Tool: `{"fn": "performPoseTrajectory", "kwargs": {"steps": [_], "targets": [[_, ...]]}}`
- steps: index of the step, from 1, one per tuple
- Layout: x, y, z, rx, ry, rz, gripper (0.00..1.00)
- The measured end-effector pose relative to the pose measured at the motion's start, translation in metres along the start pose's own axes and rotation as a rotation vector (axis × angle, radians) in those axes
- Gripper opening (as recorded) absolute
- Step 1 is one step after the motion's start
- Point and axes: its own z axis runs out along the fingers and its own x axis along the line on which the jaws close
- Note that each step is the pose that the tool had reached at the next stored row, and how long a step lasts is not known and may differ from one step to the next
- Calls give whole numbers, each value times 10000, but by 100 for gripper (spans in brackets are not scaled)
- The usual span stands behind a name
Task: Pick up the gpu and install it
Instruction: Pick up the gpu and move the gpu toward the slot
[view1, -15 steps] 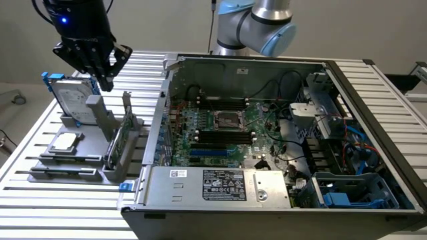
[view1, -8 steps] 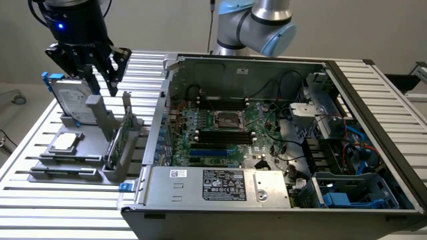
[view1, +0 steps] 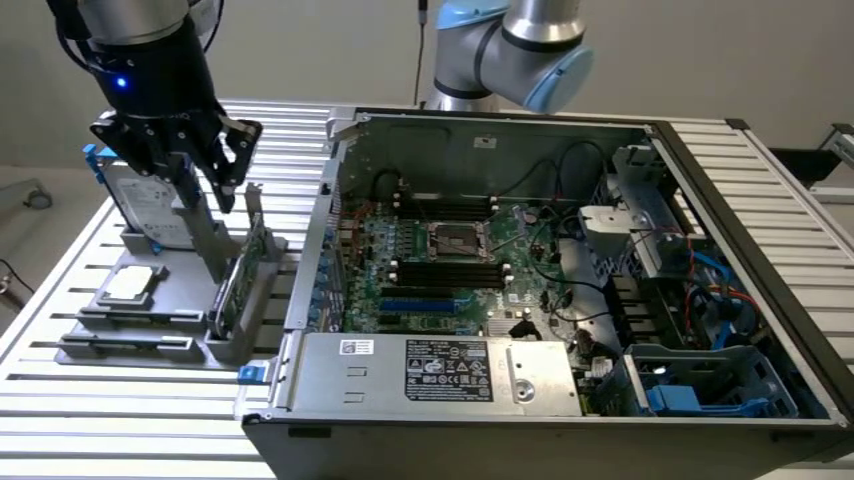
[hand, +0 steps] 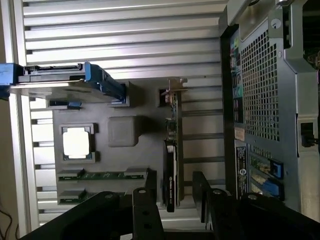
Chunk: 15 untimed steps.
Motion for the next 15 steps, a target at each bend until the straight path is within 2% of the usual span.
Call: {"fn": "performPoseTrajectory", "kwargs": {"steps": [5, 15], "targets": [[-4, -64, 88, 1, 1, -18, 42], [-10, -82, 269, 2, 2, -46, 42]]}}
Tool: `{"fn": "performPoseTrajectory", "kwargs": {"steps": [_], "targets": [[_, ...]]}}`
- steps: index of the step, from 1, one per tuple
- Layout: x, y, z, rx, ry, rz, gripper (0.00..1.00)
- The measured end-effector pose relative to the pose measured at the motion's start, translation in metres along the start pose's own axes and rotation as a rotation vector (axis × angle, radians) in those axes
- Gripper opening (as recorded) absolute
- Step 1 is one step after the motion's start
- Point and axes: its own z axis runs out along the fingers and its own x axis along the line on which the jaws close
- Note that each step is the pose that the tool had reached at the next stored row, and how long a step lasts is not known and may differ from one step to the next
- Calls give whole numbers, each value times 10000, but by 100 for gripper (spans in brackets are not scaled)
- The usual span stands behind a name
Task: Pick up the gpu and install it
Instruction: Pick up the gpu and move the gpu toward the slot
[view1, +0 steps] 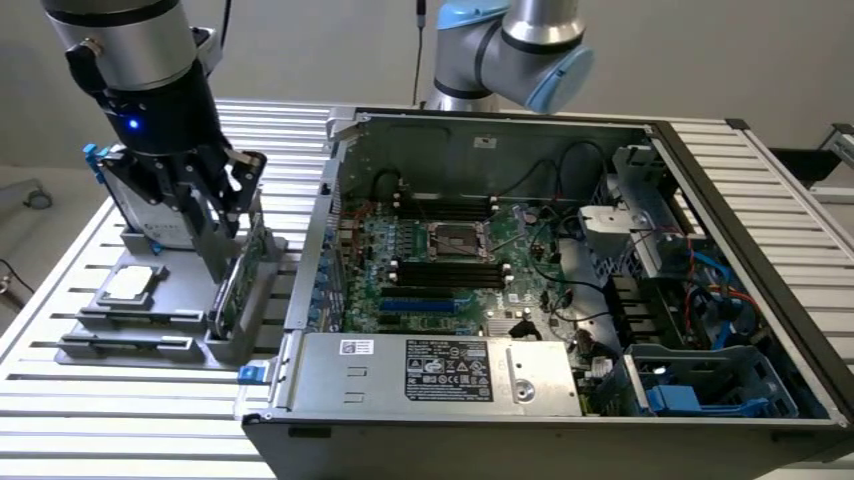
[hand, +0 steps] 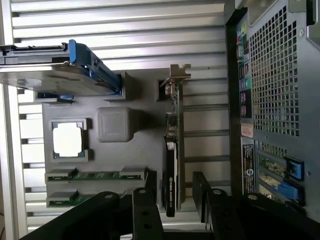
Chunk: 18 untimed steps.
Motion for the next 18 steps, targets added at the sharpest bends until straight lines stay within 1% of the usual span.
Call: {"fn": "performPoseTrajectory", "kwargs": {"steps": [18], "targets": [[-9, -16, 327, 0, 1, -21, 42]]}}
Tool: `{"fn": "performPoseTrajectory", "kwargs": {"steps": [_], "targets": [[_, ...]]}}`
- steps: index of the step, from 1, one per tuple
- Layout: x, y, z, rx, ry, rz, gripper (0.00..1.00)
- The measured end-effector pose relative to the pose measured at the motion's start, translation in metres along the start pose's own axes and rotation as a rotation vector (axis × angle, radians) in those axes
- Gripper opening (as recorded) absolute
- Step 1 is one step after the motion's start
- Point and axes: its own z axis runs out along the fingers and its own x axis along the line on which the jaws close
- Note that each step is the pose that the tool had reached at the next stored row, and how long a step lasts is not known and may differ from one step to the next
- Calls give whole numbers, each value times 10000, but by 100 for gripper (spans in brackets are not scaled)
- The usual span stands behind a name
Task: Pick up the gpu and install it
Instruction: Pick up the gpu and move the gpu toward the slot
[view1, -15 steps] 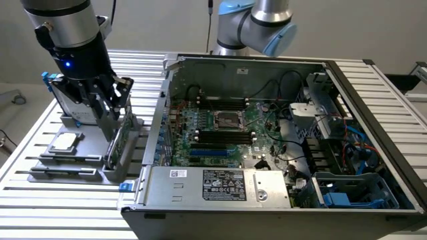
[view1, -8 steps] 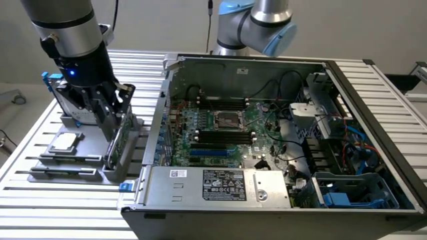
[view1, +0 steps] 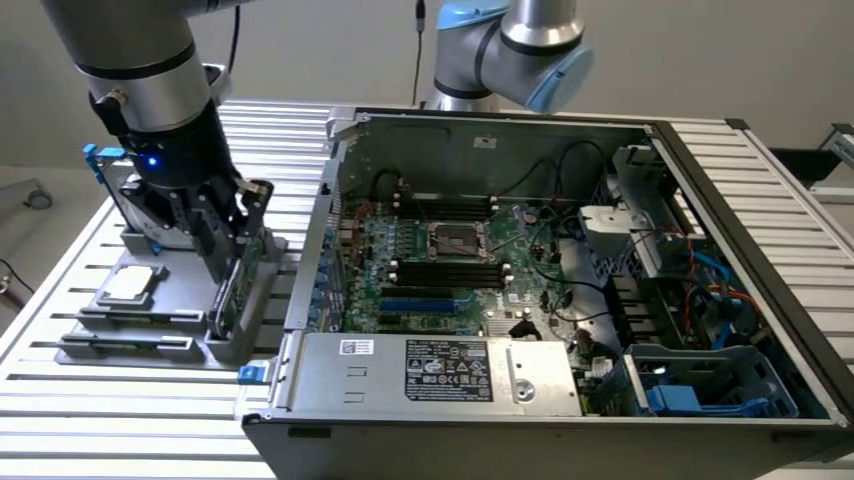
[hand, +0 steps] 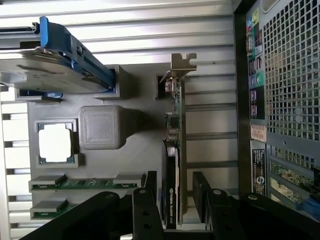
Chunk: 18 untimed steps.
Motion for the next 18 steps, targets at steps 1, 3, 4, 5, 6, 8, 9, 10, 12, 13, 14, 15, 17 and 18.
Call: {"fn": "performPoseTrajectory", "kwargs": {"steps": [1, 3, 4, 5, 6, 8, 9, 10, 12, 13, 14, 15, 17, 18], "targets": [[0, 0, 18, 0, 1, 1, 42], [-1, 1, 54, 1, 1, 0, 42], [-2, 2, 73, 0, 0, -1, 42], [-2, 4, 91, 0, 0, 0, 42], [-2, 6, 109, 0, 1, 0, 42], [-3, 10, 147, 1, 0, 0, 42], [-3, 13, 165, 1, 1, 0, 42], [-3, 16, 183, 0, 0, 0, 42], [-4, 22, 220, 0, 0, 0, 42], [-4, 26, 238, 0, 1, 0, 42], [-4, 31, 256, 1, 1, 1, 42], [-4, 37, 274, 0, 0, 0, 42], [-4, 51, 313, 0, 0, 0, 42], [-4, 57, 331, 0, 0, -1, 42]]}}
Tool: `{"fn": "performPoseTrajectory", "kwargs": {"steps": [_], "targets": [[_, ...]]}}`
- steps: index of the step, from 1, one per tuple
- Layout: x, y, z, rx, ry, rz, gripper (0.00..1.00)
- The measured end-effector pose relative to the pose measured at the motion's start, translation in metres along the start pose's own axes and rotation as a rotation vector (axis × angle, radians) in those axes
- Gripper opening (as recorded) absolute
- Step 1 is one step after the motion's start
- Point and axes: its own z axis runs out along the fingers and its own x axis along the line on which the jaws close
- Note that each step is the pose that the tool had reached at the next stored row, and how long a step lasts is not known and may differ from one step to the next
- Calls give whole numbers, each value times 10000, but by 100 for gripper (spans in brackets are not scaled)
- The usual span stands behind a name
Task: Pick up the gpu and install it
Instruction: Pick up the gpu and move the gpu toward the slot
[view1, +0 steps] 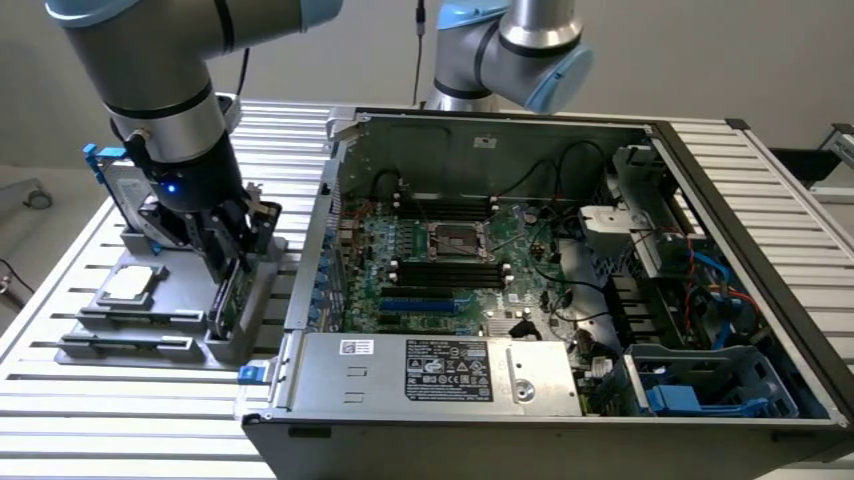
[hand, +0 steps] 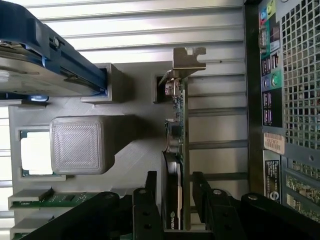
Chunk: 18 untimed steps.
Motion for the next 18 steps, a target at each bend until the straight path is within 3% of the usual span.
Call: {"fn": "performPoseTrajectory", "kwargs": {"steps": [8, 18], "targets": [[0, 3, 60, 4, 58, 22, 42], [-2, -15, 64, 2, 58, 40, 42]]}}
